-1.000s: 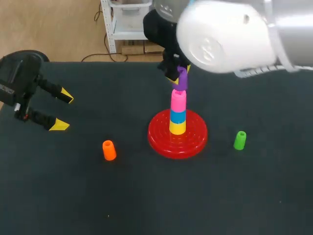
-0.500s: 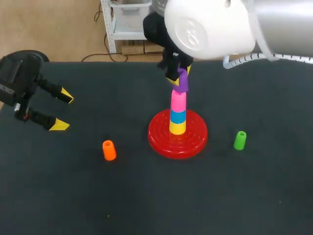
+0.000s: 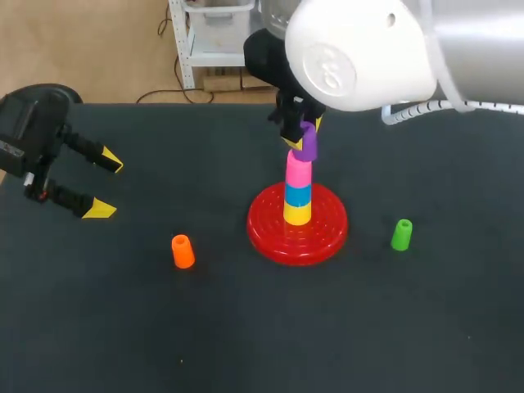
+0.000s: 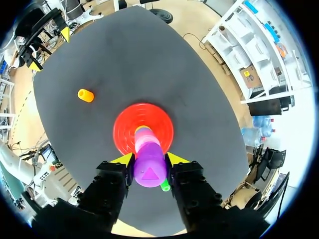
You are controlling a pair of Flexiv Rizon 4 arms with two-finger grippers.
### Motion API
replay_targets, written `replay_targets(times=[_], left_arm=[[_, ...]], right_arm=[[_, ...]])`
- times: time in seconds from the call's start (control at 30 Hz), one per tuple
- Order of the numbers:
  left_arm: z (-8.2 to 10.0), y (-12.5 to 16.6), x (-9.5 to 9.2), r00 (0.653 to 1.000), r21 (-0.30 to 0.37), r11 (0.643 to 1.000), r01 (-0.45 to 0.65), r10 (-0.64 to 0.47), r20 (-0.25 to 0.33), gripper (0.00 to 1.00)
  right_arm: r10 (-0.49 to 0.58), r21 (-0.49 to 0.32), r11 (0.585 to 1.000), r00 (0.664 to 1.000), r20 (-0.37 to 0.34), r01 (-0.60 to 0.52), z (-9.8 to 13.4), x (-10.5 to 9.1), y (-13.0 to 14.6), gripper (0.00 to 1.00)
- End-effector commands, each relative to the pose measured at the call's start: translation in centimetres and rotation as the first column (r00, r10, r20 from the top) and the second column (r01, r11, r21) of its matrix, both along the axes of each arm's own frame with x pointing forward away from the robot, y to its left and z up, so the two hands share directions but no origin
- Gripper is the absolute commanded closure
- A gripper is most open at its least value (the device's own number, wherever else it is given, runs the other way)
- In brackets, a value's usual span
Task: Pick up and stack the cylinders on the red base in this order: pink,purple,orange,green
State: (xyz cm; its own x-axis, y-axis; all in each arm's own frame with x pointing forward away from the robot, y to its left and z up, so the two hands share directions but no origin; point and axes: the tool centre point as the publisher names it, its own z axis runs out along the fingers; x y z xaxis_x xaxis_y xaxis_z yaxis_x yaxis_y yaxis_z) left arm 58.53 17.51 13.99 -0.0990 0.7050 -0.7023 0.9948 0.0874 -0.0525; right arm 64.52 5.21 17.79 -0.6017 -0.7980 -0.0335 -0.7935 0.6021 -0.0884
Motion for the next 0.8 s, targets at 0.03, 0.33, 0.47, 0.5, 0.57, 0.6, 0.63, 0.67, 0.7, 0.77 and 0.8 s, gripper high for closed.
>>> replay_targets(times=[0.03, 0.33, 0.47, 0.5, 0.57, 0.6, 0.63, 0.67, 0.7, 0.77, 0.8], left_arm=[[0.0, 0.1, 0.0, 1.000, -0.002, 1.000, 0.002, -0.002, 0.001, 0.00], [0.0, 0.1, 0.0, 1.000, -0.002, 1.000, 0.002, -0.002, 0.001, 0.00], [0.0, 0.1, 0.0, 1.000, -0.002, 1.000, 0.002, -0.002, 0.001, 0.00], [0.0, 0.1, 0.0, 1.000, -0.002, 1.000, 0.002, -0.002, 0.001, 0.00], [0.0, 0.1, 0.0, 1.000, -0.002, 1.000, 0.002, -0.002, 0.001, 0.00], [0.0, 0.1, 0.0, 1.000, -0.002, 1.000, 0.002, -0.002, 0.001, 0.00], [0.0, 0.1, 0.0, 1.000, -0.002, 1.000, 0.002, -0.002, 0.001, 0.00], [0.0, 0.1, 0.0, 1.000, -0.002, 1.000, 0.002, -0.002, 0.001, 0.00], [0.0, 0.1, 0.0, 1.000, -0.002, 1.000, 0.002, -0.002, 0.001, 0.00], [0.0, 0.1, 0.0, 1.000, -0.002, 1.000, 0.002, -0.002, 0.001, 0.00], [0.0, 0.1, 0.0, 1.000, -0.002, 1.000, 0.002, -0.002, 0.001, 0.00]], right_arm=[[0.003, -0.002, 1.000, 1.000, 0.000, -0.003, 0.1, -0.1, 0.2, 1.00], [0.010, 0.001, 1.000, 1.000, -0.007, -0.010, -0.4, -0.1, 0.4, 1.00], [0.012, -0.001, 1.000, 1.000, -0.014, -0.012, -0.7, 0.1, 0.5, 1.00], [0.012, -0.001, 1.000, 1.000, -0.014, -0.012, -0.7, 0.1, 0.5, 1.00], [0.012, 0.001, 1.000, 1.000, -0.015, -0.012, -0.7, 0.2, 0.6, 1.00], [0.013, 0.002, 1.000, 1.000, -0.015, -0.013, -0.7, 0.2, 0.6, 1.00], [0.014, 0.004, 1.000, 1.000, -0.015, -0.014, -0.7, 0.2, 0.6, 1.00], [0.015, 0.005, 1.000, 1.000, -0.015, -0.015, -0.7, 0.2, 0.6, 1.00], [0.015, 0.005, 1.000, 1.000, -0.015, -0.015, -0.7, 0.2, 0.6, 1.00], [0.017, 0.004, 1.000, 1.000, -0.021, -0.017, -0.8, 0.3, 0.7, 1.00], [0.017, 0.004, 1.000, 1.000, -0.022, -0.017, -0.9, 0.3, 0.7, 1.00]])
